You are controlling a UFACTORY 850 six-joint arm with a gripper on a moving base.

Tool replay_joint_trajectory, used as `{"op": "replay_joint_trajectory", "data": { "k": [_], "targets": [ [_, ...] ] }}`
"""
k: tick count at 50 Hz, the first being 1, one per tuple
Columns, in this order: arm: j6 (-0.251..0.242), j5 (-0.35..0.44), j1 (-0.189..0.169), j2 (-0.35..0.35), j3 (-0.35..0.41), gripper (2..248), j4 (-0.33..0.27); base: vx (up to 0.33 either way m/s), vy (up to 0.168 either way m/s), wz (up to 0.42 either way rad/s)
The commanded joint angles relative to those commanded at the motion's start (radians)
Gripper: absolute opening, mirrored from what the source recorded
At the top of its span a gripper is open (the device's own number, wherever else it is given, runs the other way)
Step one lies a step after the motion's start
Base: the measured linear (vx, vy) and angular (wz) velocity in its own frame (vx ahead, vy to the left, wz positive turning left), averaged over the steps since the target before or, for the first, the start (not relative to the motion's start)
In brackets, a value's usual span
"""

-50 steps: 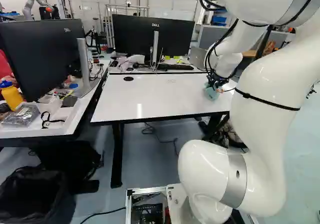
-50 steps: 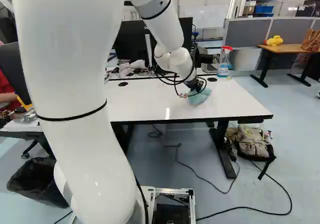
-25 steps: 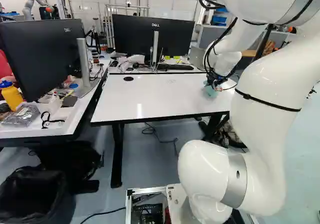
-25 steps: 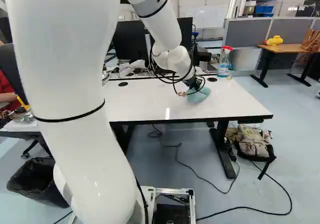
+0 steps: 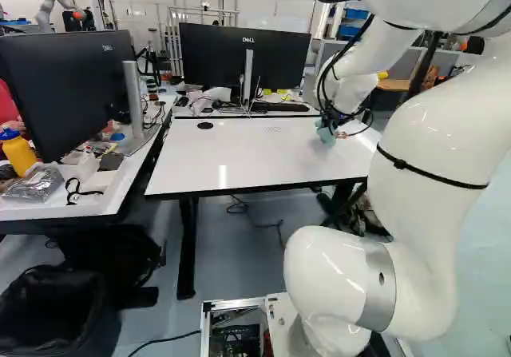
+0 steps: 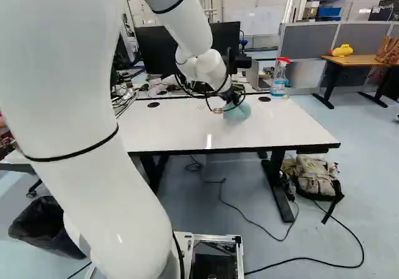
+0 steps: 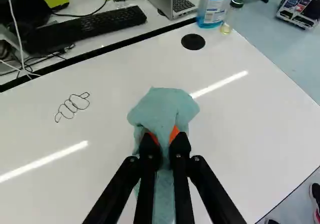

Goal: Clean the table with the green towel

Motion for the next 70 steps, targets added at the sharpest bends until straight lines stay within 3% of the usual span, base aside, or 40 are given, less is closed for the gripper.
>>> {"op": "replay_joint_trajectory", "data": {
  "k": [22, 70],
  "targets": [
    [0.0, 0.0, 0.075, 0.021, -0.032, 39, 0.0, 0.0, 0.0, 0.0],
    [0.0, 0.0, 0.218, -0.109, -0.174, 39, 0.0, 0.0, 0.0, 0.0]
  ]
}}
